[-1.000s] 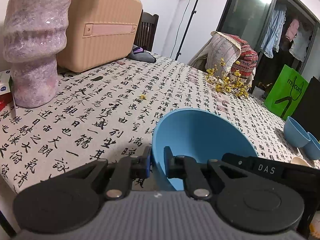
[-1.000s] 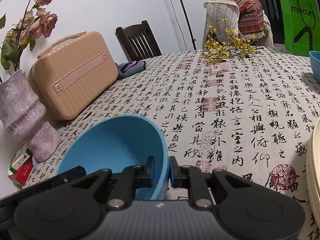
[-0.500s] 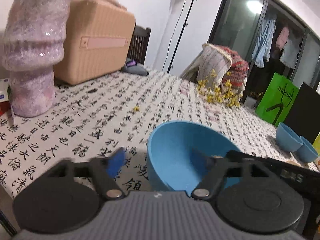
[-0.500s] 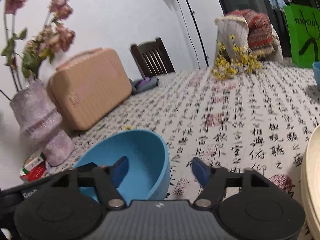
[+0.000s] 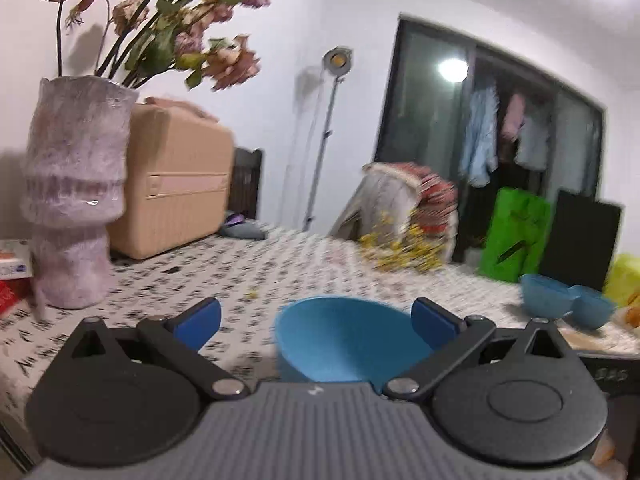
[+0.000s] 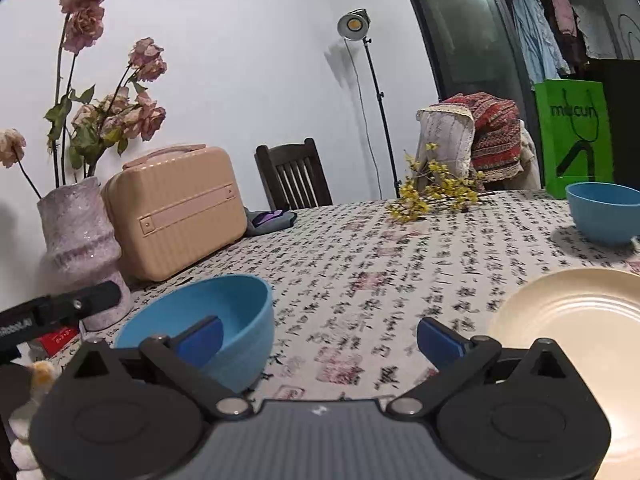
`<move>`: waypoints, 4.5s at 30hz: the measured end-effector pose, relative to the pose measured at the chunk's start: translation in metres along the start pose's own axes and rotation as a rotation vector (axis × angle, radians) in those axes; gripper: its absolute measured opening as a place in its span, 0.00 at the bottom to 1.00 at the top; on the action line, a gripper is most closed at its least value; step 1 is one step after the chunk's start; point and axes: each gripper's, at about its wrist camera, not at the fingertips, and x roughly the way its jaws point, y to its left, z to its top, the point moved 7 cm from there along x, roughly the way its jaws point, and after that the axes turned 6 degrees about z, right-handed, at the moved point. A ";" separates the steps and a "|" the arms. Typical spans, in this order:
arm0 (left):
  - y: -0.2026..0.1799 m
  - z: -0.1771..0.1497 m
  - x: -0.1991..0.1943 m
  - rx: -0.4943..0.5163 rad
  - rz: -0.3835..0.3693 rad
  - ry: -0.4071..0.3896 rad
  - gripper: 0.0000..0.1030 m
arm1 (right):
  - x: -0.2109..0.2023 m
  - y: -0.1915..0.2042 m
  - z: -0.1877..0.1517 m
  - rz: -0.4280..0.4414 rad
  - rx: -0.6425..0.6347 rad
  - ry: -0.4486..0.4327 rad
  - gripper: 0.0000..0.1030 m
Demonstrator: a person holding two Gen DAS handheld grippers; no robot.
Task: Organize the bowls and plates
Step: 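Raise both open grippers away from the placed blue bowl, then move both open grippers toward the two remaining blue bowls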
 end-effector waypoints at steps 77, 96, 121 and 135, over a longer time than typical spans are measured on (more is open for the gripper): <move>-0.124 -0.024 -0.038 0.130 -0.148 -0.008 1.00 | -0.143 -0.080 -0.001 -0.350 0.013 -0.104 1.00; -0.159 0.007 0.004 0.141 -0.170 0.007 1.00 | -0.127 -0.134 0.054 -0.376 -0.008 -0.122 1.00; -0.209 0.025 0.057 0.037 -0.128 0.103 1.00 | -0.070 -0.201 0.109 -0.300 -0.006 -0.002 1.00; -0.268 0.036 0.083 0.156 -0.252 0.250 1.00 | -0.087 -0.231 0.134 -0.378 0.074 -0.117 1.00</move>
